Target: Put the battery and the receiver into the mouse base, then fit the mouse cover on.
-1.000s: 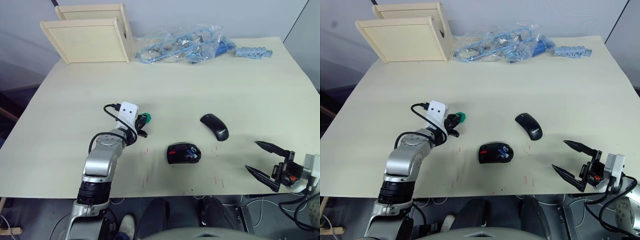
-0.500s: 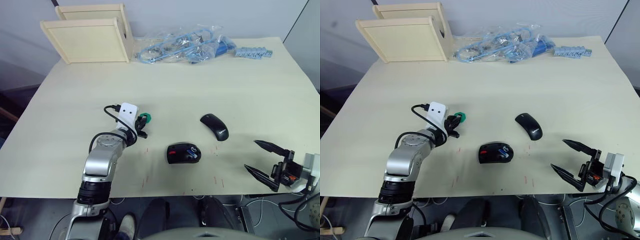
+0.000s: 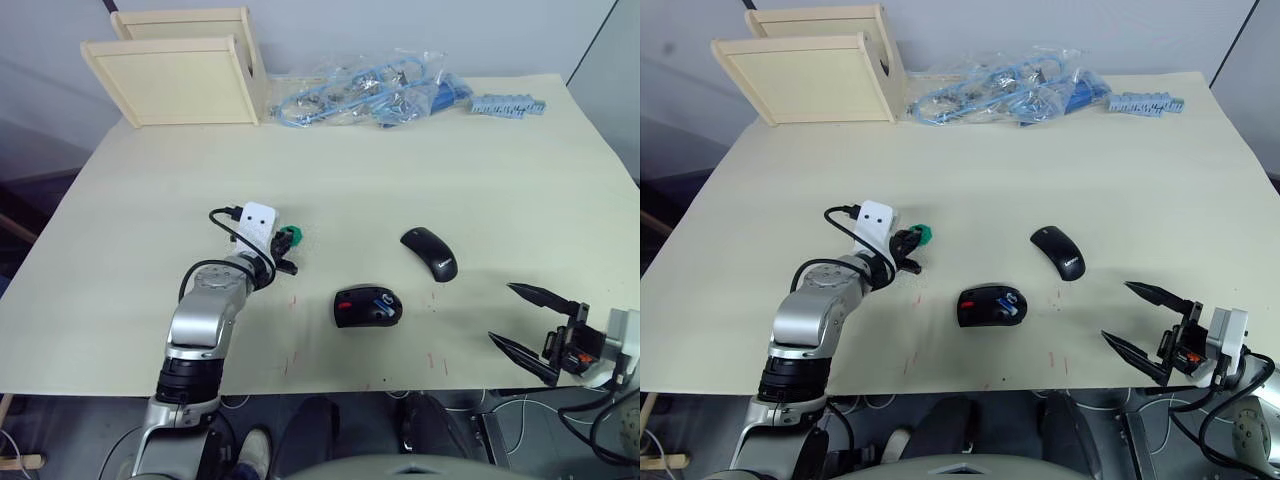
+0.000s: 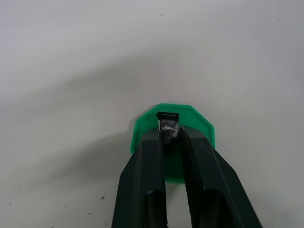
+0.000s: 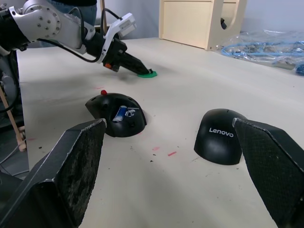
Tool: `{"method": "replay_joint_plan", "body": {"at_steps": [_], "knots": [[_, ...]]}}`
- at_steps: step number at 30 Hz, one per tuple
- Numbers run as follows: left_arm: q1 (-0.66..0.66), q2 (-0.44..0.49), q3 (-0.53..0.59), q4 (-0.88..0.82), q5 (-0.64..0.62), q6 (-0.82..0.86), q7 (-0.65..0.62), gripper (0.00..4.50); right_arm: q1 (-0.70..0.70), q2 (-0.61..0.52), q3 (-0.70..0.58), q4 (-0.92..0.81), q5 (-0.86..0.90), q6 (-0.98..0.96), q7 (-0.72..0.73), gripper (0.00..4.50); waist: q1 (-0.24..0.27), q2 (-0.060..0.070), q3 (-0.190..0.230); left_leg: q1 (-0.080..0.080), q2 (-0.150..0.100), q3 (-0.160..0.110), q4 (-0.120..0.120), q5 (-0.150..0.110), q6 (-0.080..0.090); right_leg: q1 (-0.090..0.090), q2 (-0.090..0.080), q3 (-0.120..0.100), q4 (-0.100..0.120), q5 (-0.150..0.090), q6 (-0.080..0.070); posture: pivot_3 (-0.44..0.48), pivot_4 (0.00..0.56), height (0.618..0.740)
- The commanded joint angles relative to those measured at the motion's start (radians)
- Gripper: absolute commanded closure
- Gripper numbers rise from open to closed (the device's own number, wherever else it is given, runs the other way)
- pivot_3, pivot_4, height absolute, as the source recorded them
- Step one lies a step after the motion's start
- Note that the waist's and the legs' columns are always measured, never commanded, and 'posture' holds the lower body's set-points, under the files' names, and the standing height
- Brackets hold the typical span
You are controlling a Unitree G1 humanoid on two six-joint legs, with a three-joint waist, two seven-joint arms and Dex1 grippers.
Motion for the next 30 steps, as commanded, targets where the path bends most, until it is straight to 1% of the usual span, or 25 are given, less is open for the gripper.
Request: {"method": "replay_joint_plan", "body": {"at_steps": [1,10,14,18,24,28,30], "knots": [[-0.009,0.004,0.007,-0.009,0.001,0.008,0.007,4.47,0.003,-0.009,-0.009,-0.026,0.011,-0.009,0.009,0.0,0.0,0.0,0.0,0.0,0.0,0.0,0.0,0.0,0.0,0.0,0.0,0.0,0.0,0.0,0.0,0.0,0.15,0.74],[-0.008,0.003,0.024,-0.028,-0.01,0.001,0.004,4.47,0.0,-0.01,-0.012,-0.019,0.014,-0.012,0.02,0.0,0.0,0.0,0.0,0.0,0.0,0.0,0.0,0.0,-0.001,0.0,0.0,0.0,0.0,0.0,0.0,0.0,0.15,0.74],[-0.012,0.019,0.041,-0.033,-0.027,-0.02,-0.019,4.47,-0.005,-0.008,-0.011,-0.02,0.015,-0.011,0.023,0.0,0.0,0.0,0.0,0.0,0.0,0.0,0.0,0.0,-0.001,0.0,0.0,0.0,0.0,0.0,0.0,0.0,0.15,0.74],[-0.022,0.056,0.055,-0.043,-0.054,-0.033,-0.07,4.47,-0.008,-0.006,-0.007,-0.019,0.023,-0.012,0.035,0.0,0.0,0.0,0.0,0.0,0.0,0.0,0.0,0.001,-0.001,0.0,0.0,0.0,0.0,0.0,0.0,0.0,0.15,0.74],[-0.044,0.124,0.048,-0.071,-0.117,-0.049,-0.195,4.47,-0.012,-0.007,-0.009,-0.016,0.027,-0.009,0.043,0.0,0.001,0.0,0.0,-0.001,0.0,-0.001,0.0,0.001,-0.001,0.0,0.0,-0.001,0.0,0.0,0.0,0.0,0.15,0.74],[-0.06,0.209,0.012,-0.064,-0.183,-0.099,-0.391,4.47,-0.009,-0.029,-0.004,-0.041,0.045,0.066,0.023,0.0,-0.001,0.0,0.0,-0.001,0.0,-0.001,0.0,0.001,-0.001,0.0,0.0,-0.001,0.0,0.0,0.0,0.0,0.15,0.74],[-0.07,0.243,-0.009,-0.056,-0.203,-0.122,-0.466,4.47,-0.013,-0.035,-0.004,-0.047,0.042,0.089,0.01,0.0,-0.001,0.0,0.0,0.0,0.0,0.0,0.0,0.001,-0.002,0.0,0.0,-0.001,0.0,0.0,0.0,0.0,0.15,0.74]]}}
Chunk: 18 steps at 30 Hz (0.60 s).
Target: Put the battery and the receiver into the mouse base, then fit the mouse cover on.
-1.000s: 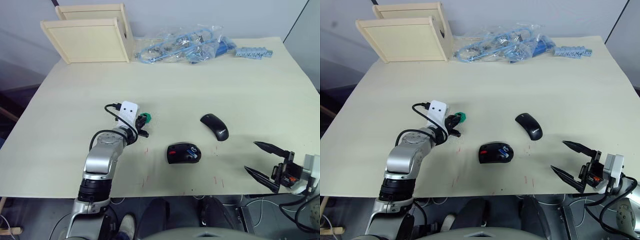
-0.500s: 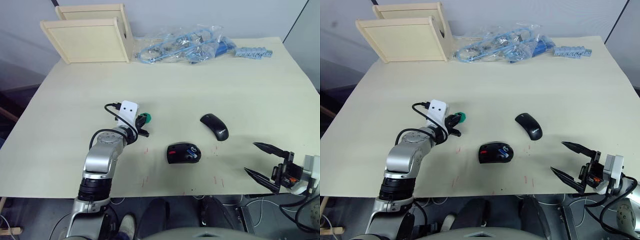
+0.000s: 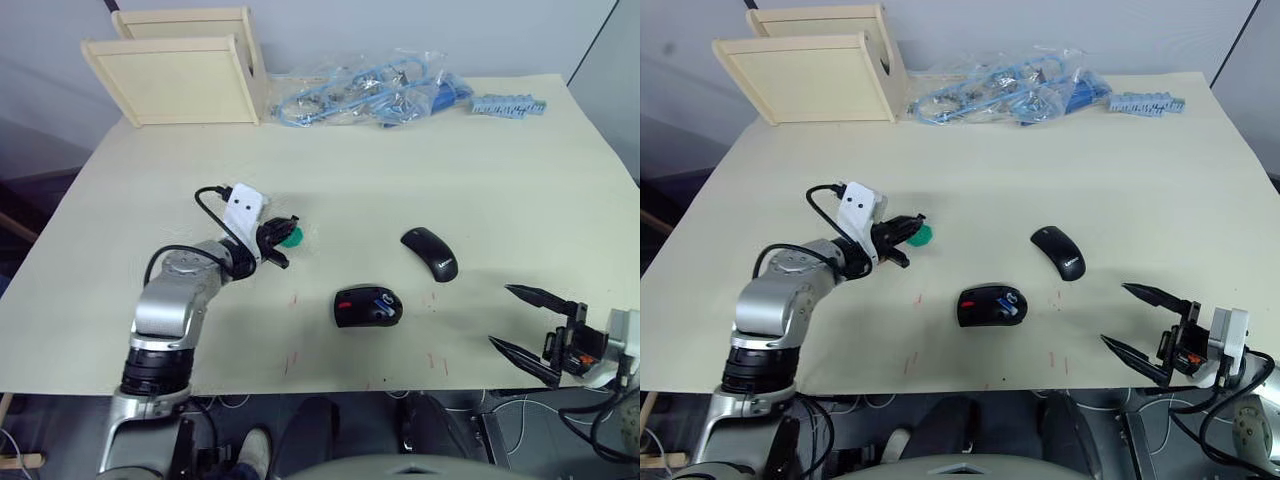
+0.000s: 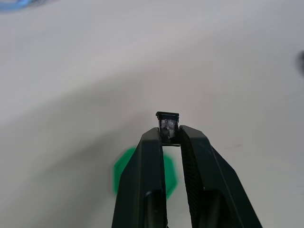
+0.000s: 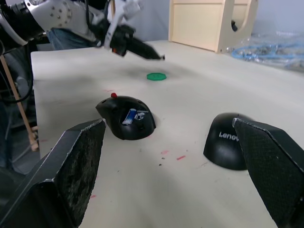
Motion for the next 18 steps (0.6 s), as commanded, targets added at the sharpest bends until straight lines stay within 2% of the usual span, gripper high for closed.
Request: {"method": "replay_joint_plan", "body": {"at_steps": [1,9,12,18], "knots": [[-0.031,0.048,-0.028,-0.022,-0.054,-0.052,-0.145,4.47,-0.008,-0.019,-0.003,-0.05,0.025,0.049,-0.028,0.0,0.0,0.0,0.0,0.0,0.0,0.0,0.0,0.0,0.0,0.0,0.0,0.0,0.0,0.0,0.0,0.0,0.15,0.74],[-0.124,0.12,-0.077,0.062,-0.114,-0.128,-0.405,4.47,-0.019,-0.053,0.018,-0.176,0.047,0.219,-0.139,0.0,-0.001,0.0,0.0,0.0,-0.001,0.0,0.0,0.0,0.0,0.0,0.001,0.0,0.0,0.0,0.0,0.0,0.15,0.74],[-0.162,0.141,-0.11,0.1,-0.114,-0.182,-0.52,4.47,-0.043,-0.085,0.038,-0.253,0.042,0.337,-0.246,0.0,-0.002,0.0,0.001,-0.001,-0.002,0.0,0.0,0.0,0.0,0.0,0.001,0.0,0.0,0.0,0.0,0.0,0.15,0.74],[-0.239,0.135,-0.174,0.181,-0.091,-0.286,-0.665,4.47,-0.116,-0.146,0.081,-0.4,0.088,0.574,-0.422,0.0,-0.002,-0.001,0.002,-0.002,-0.002,0.0,0.0,0.0,0.0,-0.001,0.002,-0.001,-0.001,0.0,0.0,0.0,0.15,0.74]]}}
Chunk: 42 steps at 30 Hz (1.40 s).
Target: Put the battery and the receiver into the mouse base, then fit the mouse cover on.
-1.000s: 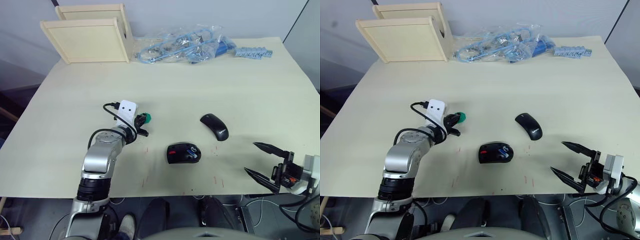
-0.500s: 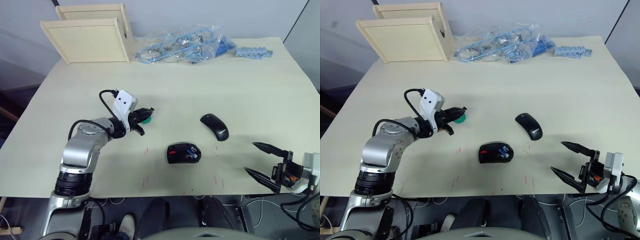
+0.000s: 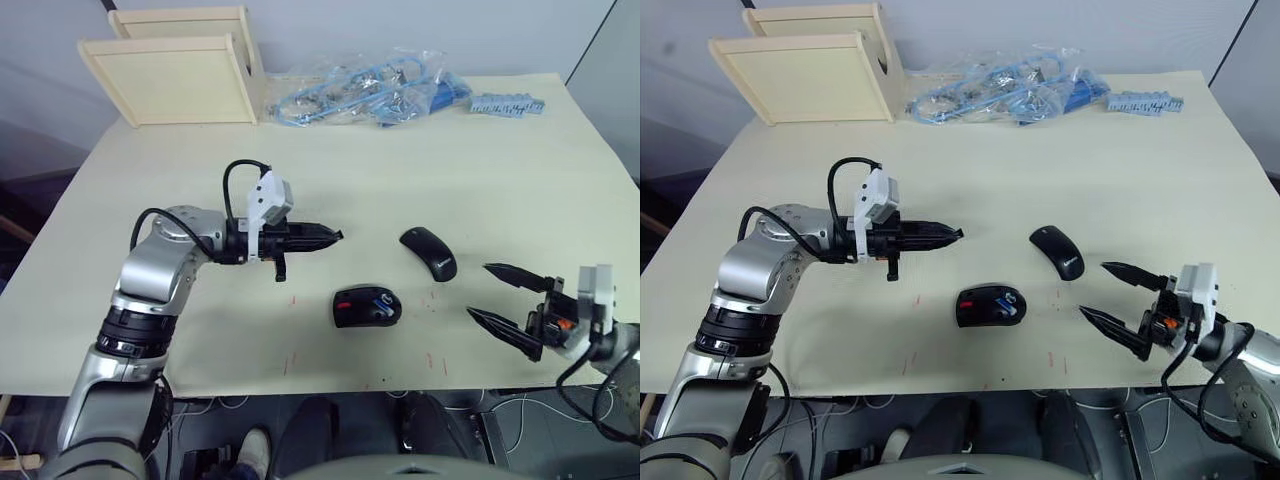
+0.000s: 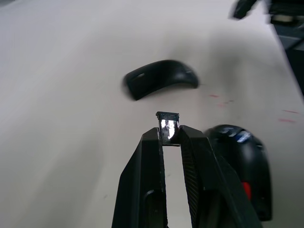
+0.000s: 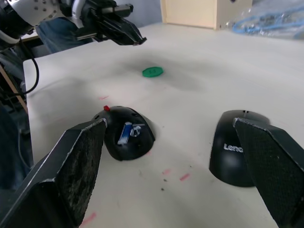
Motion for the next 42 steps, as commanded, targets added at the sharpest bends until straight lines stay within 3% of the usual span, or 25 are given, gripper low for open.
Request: {"method": "replay_joint_plan", "body": {"at_steps": [1,7,14,19,22,31,34,37,42], "knots": [[-0.052,0.0,-0.025,0.027,0.006,-0.072,-0.073,4.47,-0.047,-0.034,0.011,-0.11,0.067,0.142,-0.101,0.0,0.0,0.0,0.0,0.0,0.0,0.0,0.0,0.0,0.0,0.0,0.0,0.0,0.0,0.0,0.0,0.0,0.15,0.74],[-0.092,-0.042,-0.057,0.03,-0.005,-0.128,-0.13,4.47,-0.165,-0.051,0.026,-0.182,0.286,0.421,-0.307,0.0,0.0,-0.002,0.002,-0.002,0.0,0.0,0.0,0.0,0.0,-0.001,0.0,0.0,-0.001,0.0,0.0,0.0,0.15,0.74],[-0.1,-0.057,-0.091,0.032,0.016,-0.192,-0.178,4.47,-0.3,-0.066,0.066,-0.143,0.629,0.701,-0.581,0.0,-0.001,-0.004,0.003,-0.005,0.001,-0.002,0.0,0.0,0.0,-0.003,0.0,-0.002,-0.001,0.0,0.0,0.0,0.15,0.74],[-0.091,-0.065,-0.098,0.015,0.026,-0.215,-0.183,4.47,-0.414,-0.099,0.17,-0.025,1.028,0.762,-0.892,0.0,-0.003,-0.004,0.003,-0.013,0.001,-0.002,0.002,0.0,0.0,-0.011,0.0,-0.002,0.001,0.0,0.0,0.0,0.15,0.74],[-0.078,-0.064,-0.091,0.001,0.018,-0.201,-0.172,4.47,-0.464,-0.089,0.243,0.032,1.233,0.698,-1.055,0.0,-0.004,-0.005,0.003,-0.019,0.002,-0.002,0.005,0.0,0.0,-0.018,0.0,-0.002,0.003,0.0,0.0,0.0,0.15,0.74],[-0.062,-0.058,-0.09,-0.024,0.014,-0.191,-0.168,4.47,-0.54,0.058,0.292,0.081,1.256,0.698,-1.18,0.0,-0.003,-0.005,0.003,-0.02,0.001,-0.001,0.005,0.0,0.0,-0.019,0.0,-0.002,0.003,0.0,0.0,0.0,0.15,0.74],[-0.059,-0.054,-0.093,-0.023,0.019,-0.198,-0.174,4.5,-0.556,0.07,0.3,0.094,1.256,0.709,-1.204,0.94,-0.004,-0.005,0.003,-0.02,0.001,-0.002,0.005,0.0,0.0,-0.019,0.001,-0.002,0.004,0.0,0.0,0.0,0.15,0.74],[-0.057,-0.052,-0.094,-0.023,0.019,-0.199,-0.179,4.5,-0.563,0.078,0.301,0.103,1.256,0.722,-1.214,2.33,-0.004,-0.005,0.003,-0.021,0.001,-0.002,0.005,0.0,0.0,-0.019,0.001,-0.002,0.003,0.0,0.0,0.0,0.15,0.74],[-0.055,-0.051,-0.099,-0.02,0.025,-0.208,-0.184,4.5,-0.568,0.082,0.304,0.107,1.256,0.737,-1.219,2.33,-0.004,-0.005,0.003,-0.022,0.001,-0.001,0.005,0.0,0.0,-0.021,0.001,-0.002,0.004,0.0,0.0,0.0,0.15,0.74]]}}
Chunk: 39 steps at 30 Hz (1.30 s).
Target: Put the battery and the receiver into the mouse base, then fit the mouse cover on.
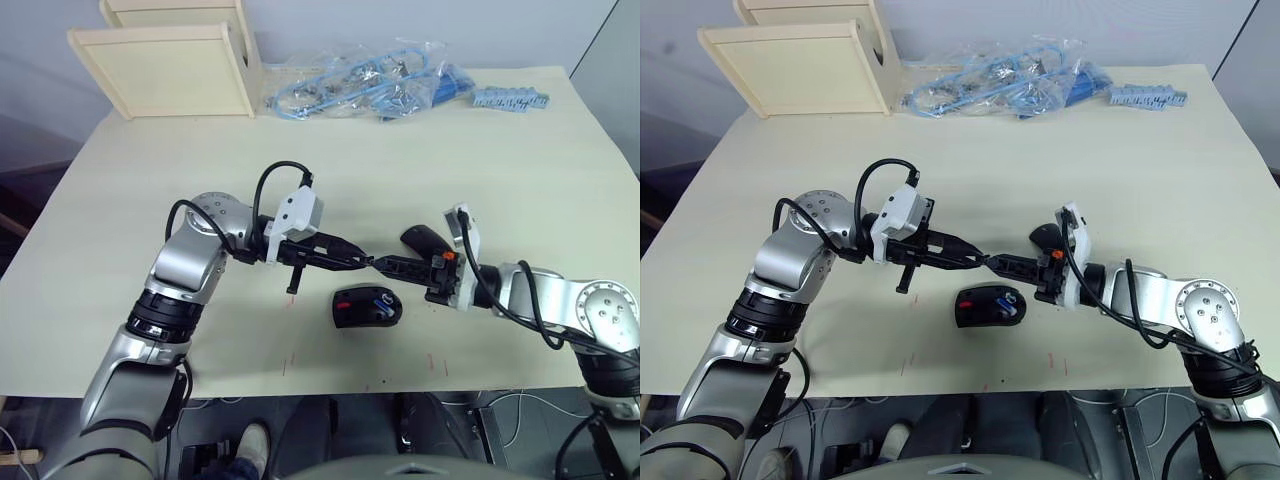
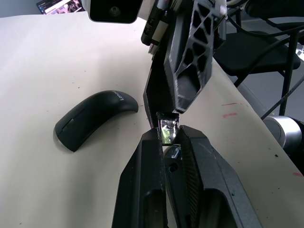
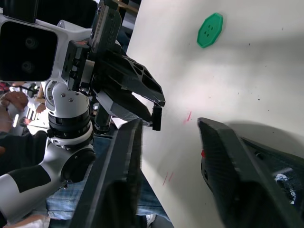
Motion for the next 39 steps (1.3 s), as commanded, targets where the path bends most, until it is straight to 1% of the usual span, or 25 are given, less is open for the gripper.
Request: {"method": "replay_joint_plan", "body": {"at_steps": [1,13,15,17,18,19,34,36,39], "knots": [[0.003,0.01,-0.001,-0.032,0.001,-0.018,-0.01,4.5,-0.016,0.006,-0.004,-0.012,0.034,0.005,-0.003,2.33,0.0,0.0,0.0,0.0,0.0,0.0,0.0,0.0,0.0,0.0,0.0,0.0,0.0,0.0,0.0,0.0,0.15,0.74],[0.017,0.013,-0.008,-0.034,0.01,-0.03,-0.02,4.5,-0.029,0.035,-0.003,0.0,0.034,0.006,-0.045,2.33,-0.001,0.0,0.0,0.0,0.0,0.0,0.0,0.0,0.0,0.0,0.0,0.0,0.0,0.0,0.0,0.0,0.15,0.74],[0.019,0.012,-0.005,-0.034,0.011,-0.029,-0.019,4.5,-0.032,0.033,-0.001,0.003,0.034,0.01,-0.048,2.88,-0.001,0.0,0.0,0.0,0.0,0.001,0.0,0.0,0.0,0.0,0.0,0.0,0.0,0.0,0.0,0.0,0.15,0.74],[0.02,0.011,-0.004,-0.033,0.013,-0.03,-0.017,4.5,-0.033,0.033,0.0,0.007,0.034,0.013,-0.051,3.65,-0.001,0.0,0.0,0.0,0.0,0.001,0.0,0.0,0.0,0.0,0.0,0.0,0.0,0.0,0.0,0.0,0.15,0.74],[0.021,0.011,-0.004,-0.033,0.013,-0.031,-0.017,4.5,-0.034,0.034,0.0,0.008,0.034,0.014,-0.053,4.26,-0.001,0.0,0.0,0.0,0.0,0.001,0.0,0.0,0.0,0.0,0.0,0.0,0.0,0.0,0.0,0.0,0.15,0.74],[0.022,0.01,-0.003,-0.035,0.014,-0.031,-0.016,4.5,-0.034,0.034,0.002,0.01,0.034,0.016,-0.055,4.45,-0.001,0.0,0.0,0.0,0.0,0.0,0.0,0.0,0.0,0.0,0.0,0.0,0.0,0.0,0.0,0.0,0.15,0.74],[0.024,0.016,-0.005,-0.029,0.019,-0.041,-0.015,4.5,-0.038,0.026,0.015,0.014,0.034,0.037,-0.06,4.45,-0.001,0.0,0.0,0.0,0.0,0.001,0.0,0.0,0.0,0.0,0.0,0.001,0.001,0.0,0.0,0.0,0.15,0.74],[0.022,0.016,-0.006,-0.027,0.021,-0.044,-0.018,4.5,-0.04,0.021,0.015,0.014,0.034,0.041,-0.055,4.01,-0.001,0.0,0.0,0.0,0.0,0.001,0.0,0.0,0.0,0.0,0.0,0.001,0.001,0.0,0.0,0.0,0.15,0.74],[0.022,0.018,-0.009,-0.03,0.021,-0.047,-0.024,4.5,-0.041,0.017,0.017,0.015,0.034,0.045,-0.05,2.83,-0.001,0.0,0.0,0.0,0.0,0.001,0.0,0.0,0.0,0.0,0.0,0.001,0.001,0.0,0.0,0.0,0.15,0.74]]}}
